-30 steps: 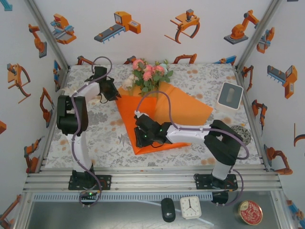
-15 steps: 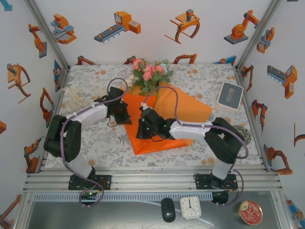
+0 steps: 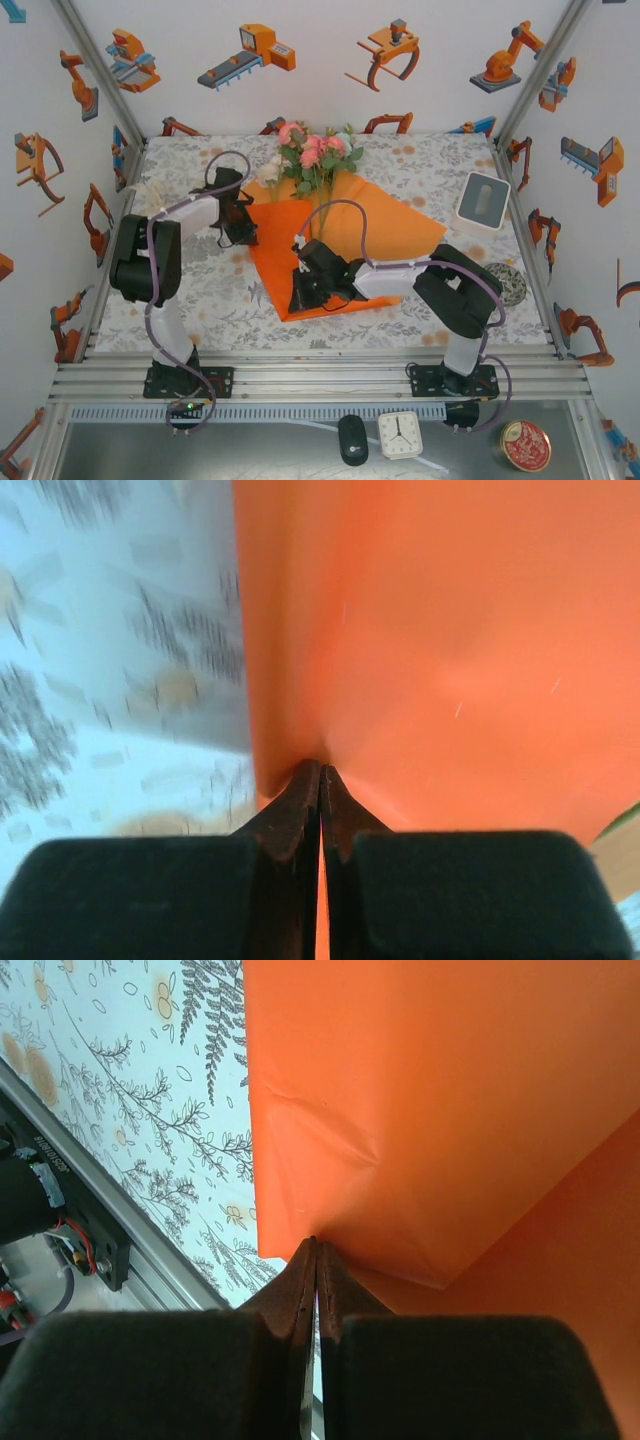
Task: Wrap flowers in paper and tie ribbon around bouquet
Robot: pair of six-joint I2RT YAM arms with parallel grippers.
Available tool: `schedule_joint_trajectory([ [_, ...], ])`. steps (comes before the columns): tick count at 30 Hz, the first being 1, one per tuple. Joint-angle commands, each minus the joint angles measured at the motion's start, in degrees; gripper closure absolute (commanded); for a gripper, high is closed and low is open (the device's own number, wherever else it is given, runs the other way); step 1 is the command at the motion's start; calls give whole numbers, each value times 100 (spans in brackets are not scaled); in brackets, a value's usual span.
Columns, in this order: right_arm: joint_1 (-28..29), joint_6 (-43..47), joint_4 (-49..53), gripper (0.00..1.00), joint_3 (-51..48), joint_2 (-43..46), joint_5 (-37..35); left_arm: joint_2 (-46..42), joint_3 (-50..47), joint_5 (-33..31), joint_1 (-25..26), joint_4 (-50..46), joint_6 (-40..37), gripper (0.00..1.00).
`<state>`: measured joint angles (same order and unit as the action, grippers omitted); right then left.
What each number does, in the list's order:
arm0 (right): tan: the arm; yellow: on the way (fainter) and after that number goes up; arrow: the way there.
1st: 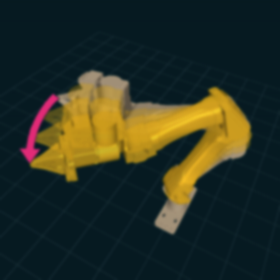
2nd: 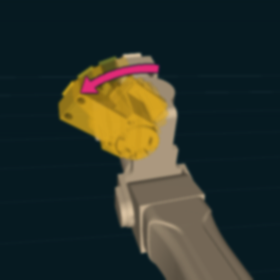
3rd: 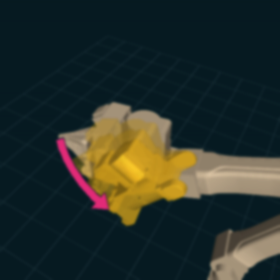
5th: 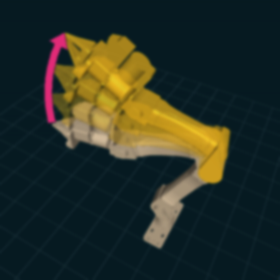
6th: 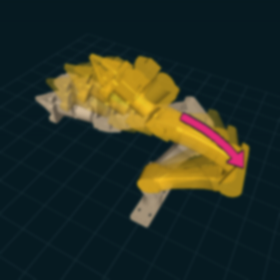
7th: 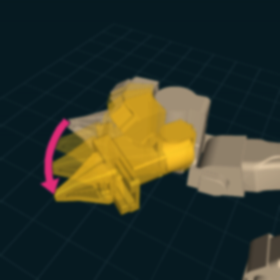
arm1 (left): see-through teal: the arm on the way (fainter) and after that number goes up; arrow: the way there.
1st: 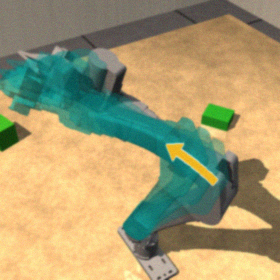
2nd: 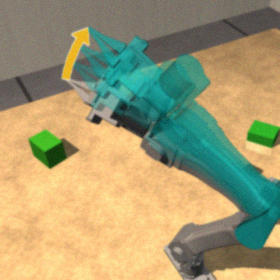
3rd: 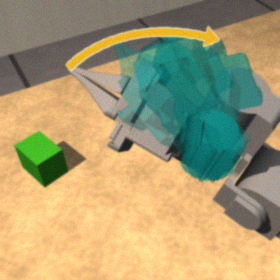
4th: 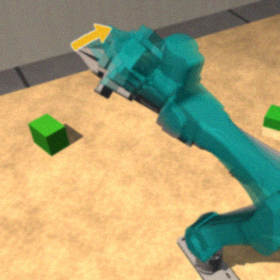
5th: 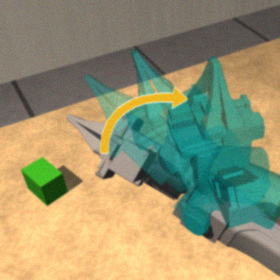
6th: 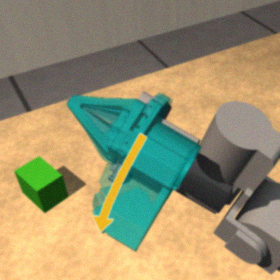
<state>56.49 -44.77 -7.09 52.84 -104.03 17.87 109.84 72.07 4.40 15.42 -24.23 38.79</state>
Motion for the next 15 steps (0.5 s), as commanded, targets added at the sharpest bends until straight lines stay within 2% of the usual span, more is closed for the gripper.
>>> schedule_joint_trajectory([
  [1, 29, 127, 225, 98, -155, -75, 35, 482, 776, -15, -261, 77, -235, 89],
  [4, 29, 127, 234, 98, -127, -57, 59, 1077, 1600, -53, -470, -28, -299, 88],
  [8, 28, 136, 278, 96, -105, 89, 46, 1567, 2471, 296, -803, -174, -278, 88],
  [12, 20, 156, 358, 77, 129, 413, -94, 885, 2489, 720, -847, 48, -348, 79],
  [15, -104, 155, 357, 69, 403, 688, -202, -174, 1748, 907, -659, 361, -462, 69],
])
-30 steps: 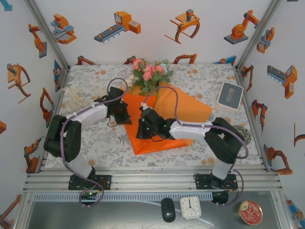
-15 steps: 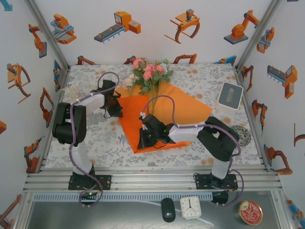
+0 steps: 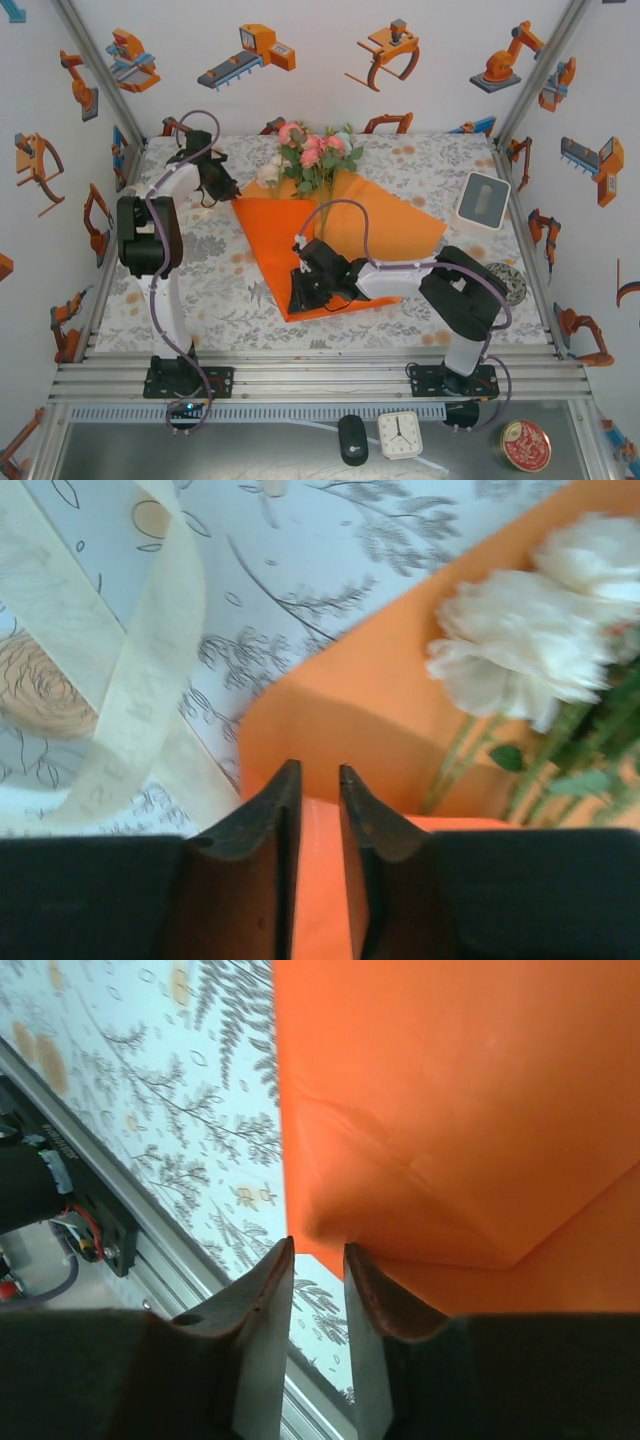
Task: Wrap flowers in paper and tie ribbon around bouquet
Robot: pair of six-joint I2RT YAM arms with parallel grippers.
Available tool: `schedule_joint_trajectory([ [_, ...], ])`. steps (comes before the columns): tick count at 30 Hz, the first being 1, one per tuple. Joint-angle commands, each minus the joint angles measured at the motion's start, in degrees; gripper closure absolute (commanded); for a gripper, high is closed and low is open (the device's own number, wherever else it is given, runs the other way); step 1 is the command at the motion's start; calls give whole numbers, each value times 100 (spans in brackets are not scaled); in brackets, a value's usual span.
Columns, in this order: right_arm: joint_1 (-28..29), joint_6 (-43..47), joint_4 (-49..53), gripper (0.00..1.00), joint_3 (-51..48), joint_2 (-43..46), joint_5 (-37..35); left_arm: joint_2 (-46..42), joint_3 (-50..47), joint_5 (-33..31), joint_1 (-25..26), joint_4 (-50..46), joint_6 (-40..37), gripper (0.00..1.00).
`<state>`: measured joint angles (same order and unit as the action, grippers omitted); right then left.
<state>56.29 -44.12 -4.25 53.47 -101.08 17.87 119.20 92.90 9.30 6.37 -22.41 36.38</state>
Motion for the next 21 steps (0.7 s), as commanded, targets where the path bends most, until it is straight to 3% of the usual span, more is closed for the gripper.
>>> schedule_joint_trajectory([
  [1, -149, 79, 71, 67, 362, 516, -292, -1528, -730, 401, 353, 305, -258, 66],
  [5, -601, -258, 228, 54, -40, 1331, -1081, -3002, -2316, -48, 1092, 596, -508, 60],
  [8, -991, -249, 884, 35, -560, 2218, -1723, -3742, -3218, -453, 1735, 284, -658, 61],
  [11, -1296, -73, 1780, 15, -1178, 3229, -1927, -4236, -3869, -412, 2293, 88, -567, 61],
  [16, -1626, -444, 2928, 10, -2156, 4688, -1998, -4211, -4241, -199, 3165, 207, -117, 61],
  [21, -1840, -1106, 3048, 7, -2899, 5374, -2098, -3470, -3992, -398, 3758, 343, -123, 61],
])
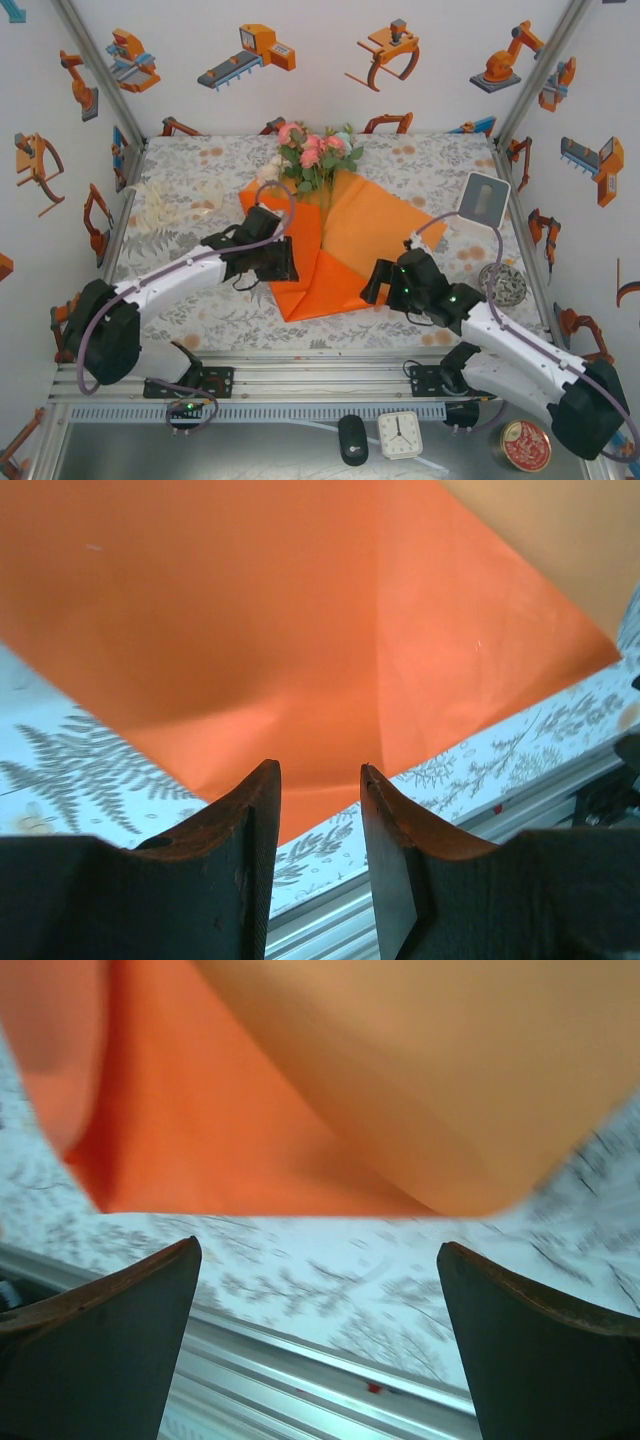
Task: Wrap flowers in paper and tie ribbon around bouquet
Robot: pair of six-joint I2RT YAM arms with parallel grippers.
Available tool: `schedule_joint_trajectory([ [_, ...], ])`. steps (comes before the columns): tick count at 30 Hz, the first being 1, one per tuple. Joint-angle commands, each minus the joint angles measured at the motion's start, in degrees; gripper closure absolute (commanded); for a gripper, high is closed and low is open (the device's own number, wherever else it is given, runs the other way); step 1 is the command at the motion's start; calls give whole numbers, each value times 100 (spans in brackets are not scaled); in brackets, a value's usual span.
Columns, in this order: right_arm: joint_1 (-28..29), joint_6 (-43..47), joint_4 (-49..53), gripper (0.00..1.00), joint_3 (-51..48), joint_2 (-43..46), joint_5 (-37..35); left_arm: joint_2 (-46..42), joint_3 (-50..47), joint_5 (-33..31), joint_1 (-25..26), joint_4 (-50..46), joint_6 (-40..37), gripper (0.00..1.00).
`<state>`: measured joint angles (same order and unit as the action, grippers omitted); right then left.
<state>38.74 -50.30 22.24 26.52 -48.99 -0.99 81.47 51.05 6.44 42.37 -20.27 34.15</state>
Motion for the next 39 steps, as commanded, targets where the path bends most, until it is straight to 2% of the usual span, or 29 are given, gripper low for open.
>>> schedule_joint_trajectory([
  [1, -127, -572, 337, 7, -297, 192, -232, 456, 269, -76, 229, 148, 101, 61],
  [4, -261, -720, -89, 3, -546, 121, -303, 690, 387, -79, 430, 161, 88, 61],
  [8, -482, -783, -1918, 5, -913, -375, 160, 792, 234, -26, 483, 271, 179, 62],
  [12, -482, -733, -2471, 14, -1022, -855, 336, 887, 27, 40, 483, 491, 287, 62],
  [15, -482, -749, -2728, 22, -1244, -841, 426, 973, -33, 56, 483, 596, 366, 62],
  [18, -486, -759, -2695, 33, -1399, -454, 410, 1056, -25, 99, 483, 628, 395, 62],
  [20, -482, -664, -2578, 35, -1434, -136, 482, 1064, -9, 120, 483, 634, 369, 62],
  [22, -482, -495, -2574, 44, -1485, 105, 644, 1056, 10, 122, 483, 630, 335, 62],
  [27, -482, -164, -2426, 86, -1351, 177, 681, 1148, 6, 68, 483, 605, 336, 62],
  [32, -451, 353, -1804, 100, -798, 52, 766, 1354, 33, -19, 483, 550, 384, 62],
  [35, -235, 978, -1466, 100, -320, -214, 753, 1582, 104, 80, 483, 507, 329, 62],
  [39, 339, 2091, -815, 100, 761, -1139, 590, 1727, 125, 126, 483, 520, 329, 62],
])
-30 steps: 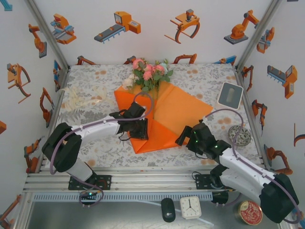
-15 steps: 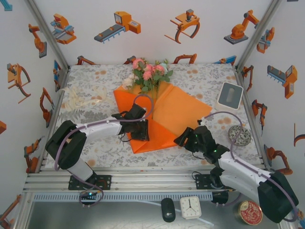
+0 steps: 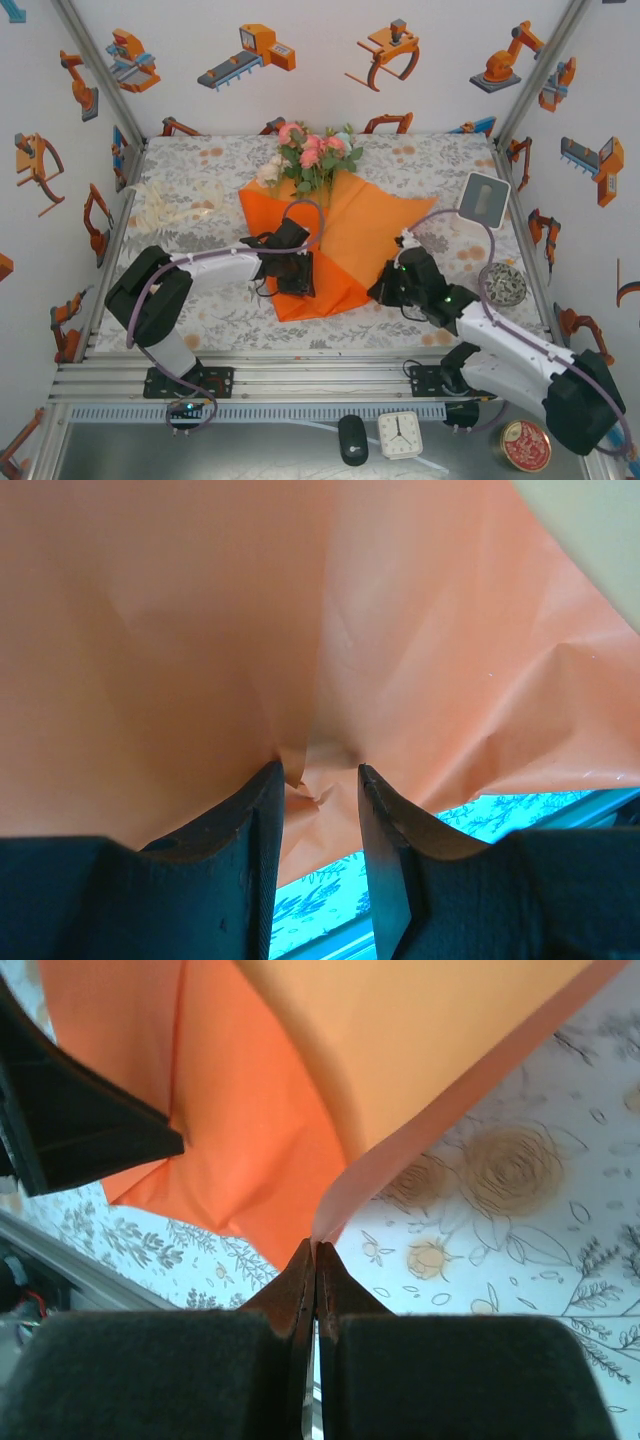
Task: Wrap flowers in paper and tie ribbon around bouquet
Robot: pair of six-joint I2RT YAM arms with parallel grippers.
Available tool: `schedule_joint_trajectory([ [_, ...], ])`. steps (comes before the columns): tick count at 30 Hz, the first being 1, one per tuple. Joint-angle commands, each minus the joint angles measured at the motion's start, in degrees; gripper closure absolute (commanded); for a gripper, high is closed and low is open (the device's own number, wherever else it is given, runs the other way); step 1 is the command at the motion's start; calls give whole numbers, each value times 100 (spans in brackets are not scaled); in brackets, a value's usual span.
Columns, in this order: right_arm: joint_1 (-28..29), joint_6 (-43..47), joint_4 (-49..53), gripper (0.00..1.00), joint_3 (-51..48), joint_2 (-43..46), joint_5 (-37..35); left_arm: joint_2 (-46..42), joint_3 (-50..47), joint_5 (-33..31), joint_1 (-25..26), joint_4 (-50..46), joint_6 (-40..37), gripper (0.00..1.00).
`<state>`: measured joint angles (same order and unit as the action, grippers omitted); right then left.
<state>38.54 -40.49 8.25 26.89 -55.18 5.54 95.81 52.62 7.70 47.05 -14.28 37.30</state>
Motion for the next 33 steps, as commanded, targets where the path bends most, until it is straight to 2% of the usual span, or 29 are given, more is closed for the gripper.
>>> schedule_joint_trajectory([
  [1, 507, 1340, 798, 100, 1044, -836, -112, 283, -46, -30, 15, -68, 19, 62],
  [5, 1062, 2101, 1292, 100, 2140, -1880, -61, 267, -69, -131, 13, -83, 6, 62],
  [9, 1337, 2203, 494, 96, 2408, -2455, 969, 291, -77, -171, -2, -88, 16, 62],
  [10, 1355, 2155, 398, 92, 2437, -2553, 1087, 289, -86, -173, -3, -82, 23, 62],
  [14, 1350, 2006, 310, 54, 2400, -2426, 1067, 242, -148, -169, -12, -38, 32, 62],
  [17, 1223, 1862, -33, 39, 2022, -1880, 1013, 266, -166, -127, -20, 4, 32, 62],
  [22, 601, 1400, -246, 35, 1304, -1329, 275, 285, -177, -96, -28, 56, 58, 62],
  [25, 566, 1489, -182, 33, 1122, -1449, 38, 202, -223, -23, -51, 129, 76, 62],
  [27, 564, 1484, -185, 32, 1108, -1645, 196, 115, -275, 74, -79, 240, 108, 62],
  [31, 623, 1329, -807, 30, 1142, -2070, 1188, 29, -382, 184, -149, 430, 265, 61],
  [33, 777, 1322, -1012, 28, 1183, -2215, 1261, 56, -399, 220, -167, 475, 303, 61],
])
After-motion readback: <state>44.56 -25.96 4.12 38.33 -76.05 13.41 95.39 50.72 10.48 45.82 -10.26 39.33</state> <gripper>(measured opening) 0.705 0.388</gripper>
